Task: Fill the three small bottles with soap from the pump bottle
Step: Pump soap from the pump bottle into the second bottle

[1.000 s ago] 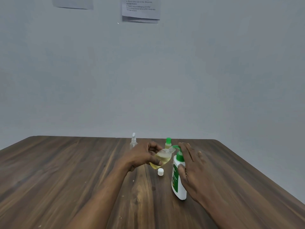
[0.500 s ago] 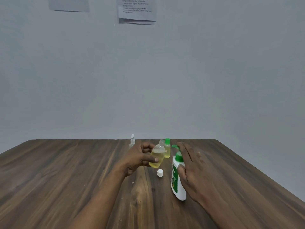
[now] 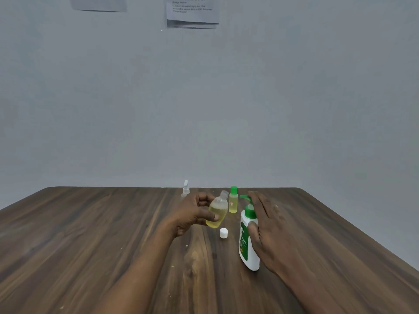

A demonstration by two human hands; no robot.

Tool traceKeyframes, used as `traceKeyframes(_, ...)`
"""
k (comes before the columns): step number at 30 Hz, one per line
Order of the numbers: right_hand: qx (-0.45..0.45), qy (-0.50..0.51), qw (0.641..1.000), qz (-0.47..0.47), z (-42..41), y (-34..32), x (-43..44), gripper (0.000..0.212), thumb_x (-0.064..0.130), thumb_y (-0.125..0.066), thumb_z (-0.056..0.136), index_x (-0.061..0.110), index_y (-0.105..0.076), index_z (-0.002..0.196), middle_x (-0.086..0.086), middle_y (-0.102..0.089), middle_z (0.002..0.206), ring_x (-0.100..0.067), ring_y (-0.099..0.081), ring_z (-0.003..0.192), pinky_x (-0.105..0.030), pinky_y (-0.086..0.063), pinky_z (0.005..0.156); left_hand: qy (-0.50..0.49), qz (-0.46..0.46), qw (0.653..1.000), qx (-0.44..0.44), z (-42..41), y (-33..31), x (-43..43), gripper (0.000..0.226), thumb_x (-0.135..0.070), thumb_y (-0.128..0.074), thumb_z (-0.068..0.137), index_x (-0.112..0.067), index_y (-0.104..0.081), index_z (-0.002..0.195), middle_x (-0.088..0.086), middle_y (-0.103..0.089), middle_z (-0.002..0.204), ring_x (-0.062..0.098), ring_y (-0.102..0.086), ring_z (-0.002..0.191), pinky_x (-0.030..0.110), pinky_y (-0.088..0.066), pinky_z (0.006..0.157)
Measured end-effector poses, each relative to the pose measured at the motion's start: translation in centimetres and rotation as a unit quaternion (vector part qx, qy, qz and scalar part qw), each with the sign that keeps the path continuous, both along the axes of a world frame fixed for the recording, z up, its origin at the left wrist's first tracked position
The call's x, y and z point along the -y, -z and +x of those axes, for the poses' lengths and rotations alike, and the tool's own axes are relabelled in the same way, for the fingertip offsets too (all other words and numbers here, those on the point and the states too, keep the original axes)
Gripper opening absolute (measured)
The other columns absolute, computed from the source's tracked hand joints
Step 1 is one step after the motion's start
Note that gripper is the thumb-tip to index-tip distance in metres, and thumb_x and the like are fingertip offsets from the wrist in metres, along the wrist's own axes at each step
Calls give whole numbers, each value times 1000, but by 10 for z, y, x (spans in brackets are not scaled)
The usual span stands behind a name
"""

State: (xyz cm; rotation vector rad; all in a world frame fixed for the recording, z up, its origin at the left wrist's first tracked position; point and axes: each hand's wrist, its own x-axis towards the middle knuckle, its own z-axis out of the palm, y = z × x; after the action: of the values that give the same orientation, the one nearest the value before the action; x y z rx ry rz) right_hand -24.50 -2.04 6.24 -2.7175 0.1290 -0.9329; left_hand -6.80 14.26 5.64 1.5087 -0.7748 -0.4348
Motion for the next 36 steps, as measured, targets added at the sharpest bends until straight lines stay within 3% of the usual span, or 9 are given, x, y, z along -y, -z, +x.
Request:
traceKeyframes(4,-1,-1,1000,6,-1,-1,-1,64,20,-44,94,23,-15,150,11,-18,155,-6,-24,139,-34,-17,116,19,55,997,49,-4,-7,-1,36,8,-80,74,-6,-72,106,7,-77,99,19,-72,87,31,-60,71)
traceKeyframes(9,-4,5,1000,4,0,-2,0,64,24,-43,95,24,-13,151,11,-17,156,-5,-22,140,-33,-16,116,26,61,996,63,-9,-11,1,35,1,-83,71,-12,-75,102,15,-76,106,23,-71,90,37,-56,76)
traceKeyframes(15,6,0,1000,9,1,-3,1,62,23,-45,93,24,-18,150,10,-23,154,-7,-25,138,-37,-20,115,22,43,998,52,-11,-12,1,35,2,-83,72,-17,-76,100,10,-77,105,22,-72,92,37,-58,78)
traceKeyframes(19,25,-9,1000,9,1,-6,0,59,21,-49,91,25,-28,146,9,-35,145,-10,-38,126,-41,-30,110,26,36,998,47,-11,-13,2,36,-4,-84,67,-18,-76,99,10,-77,105,21,-72,91,32,-59,74)
traceKeyframes(25,41,-25,999,7,-1,-6,-1,55,20,-47,89,24,-34,143,9,-42,138,-8,-40,116,-44,-33,106,35,38,997,56,-11,-12,4,37,-3,-83,69,-14,-76,103,13,-76,106,22,-73,91,34,-60,75)
traceKeyframes(30,27,-12,1000,-5,1,-8,3,57,17,-47,92,23,-30,146,10,-32,149,-7,-28,138,-39,-18,117,27,38,997,57,-9,-11,4,42,-6,-84,66,-11,-74,107,14,-76,108,22,-73,92,35,-58,77)
traceKeyframes(36,6,-13,1000,-14,2,-3,2,54,18,-44,92,23,-30,145,12,-29,150,-4,-19,142,-36,-15,118,36,37,997,52,-12,-10,8,35,-7,-86,66,-27,-79,93,4,-79,99,16,-75,87,27,-59,69)
